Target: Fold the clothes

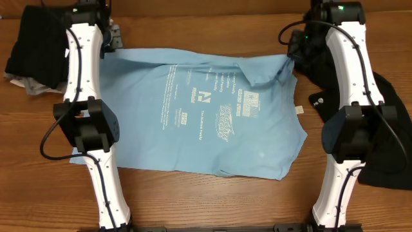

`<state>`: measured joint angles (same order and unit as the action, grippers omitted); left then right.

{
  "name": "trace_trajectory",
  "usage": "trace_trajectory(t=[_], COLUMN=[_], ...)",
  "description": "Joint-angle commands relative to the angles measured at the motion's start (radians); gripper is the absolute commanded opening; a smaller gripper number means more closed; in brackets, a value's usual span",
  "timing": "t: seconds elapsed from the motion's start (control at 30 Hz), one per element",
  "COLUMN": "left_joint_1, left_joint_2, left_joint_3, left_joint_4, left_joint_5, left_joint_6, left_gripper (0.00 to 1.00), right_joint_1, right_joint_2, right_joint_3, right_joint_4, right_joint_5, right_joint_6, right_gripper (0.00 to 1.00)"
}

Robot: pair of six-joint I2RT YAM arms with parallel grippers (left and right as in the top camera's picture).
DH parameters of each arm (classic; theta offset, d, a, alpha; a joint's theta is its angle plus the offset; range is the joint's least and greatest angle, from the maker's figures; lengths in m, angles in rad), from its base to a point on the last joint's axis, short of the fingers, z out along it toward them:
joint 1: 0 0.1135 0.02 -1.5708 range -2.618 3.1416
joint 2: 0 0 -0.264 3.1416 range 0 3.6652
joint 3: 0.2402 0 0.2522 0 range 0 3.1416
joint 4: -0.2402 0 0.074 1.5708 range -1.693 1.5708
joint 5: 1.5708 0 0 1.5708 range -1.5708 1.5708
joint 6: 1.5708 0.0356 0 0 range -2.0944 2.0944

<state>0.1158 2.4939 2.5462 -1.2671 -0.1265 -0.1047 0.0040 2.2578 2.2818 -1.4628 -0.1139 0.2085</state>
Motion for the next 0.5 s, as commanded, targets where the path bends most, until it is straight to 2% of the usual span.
trace_trajectory(t=[0.0,0.47], left_joint_1=[0.042,0.081], left_joint_2=[-0.005,-0.005], left_joint_3=[0.023,0.023], left_joint_4=[-0.043,-0.203], left_joint_5=[0.003,-0.019], left_joint_6=[0.016,0.071], left_gripper=[0.04,0.04], right_joint_1=[0.0,-0.001], right_joint_2=[-0.036,-0.036], right_joint_3=[0.021,-0.093], right_joint_4=[-0.04,-0.133], right_joint_5=[-0.022,-0.019], right_joint_6=[-0.004,-0.031], right_gripper=[0.04,0.04])
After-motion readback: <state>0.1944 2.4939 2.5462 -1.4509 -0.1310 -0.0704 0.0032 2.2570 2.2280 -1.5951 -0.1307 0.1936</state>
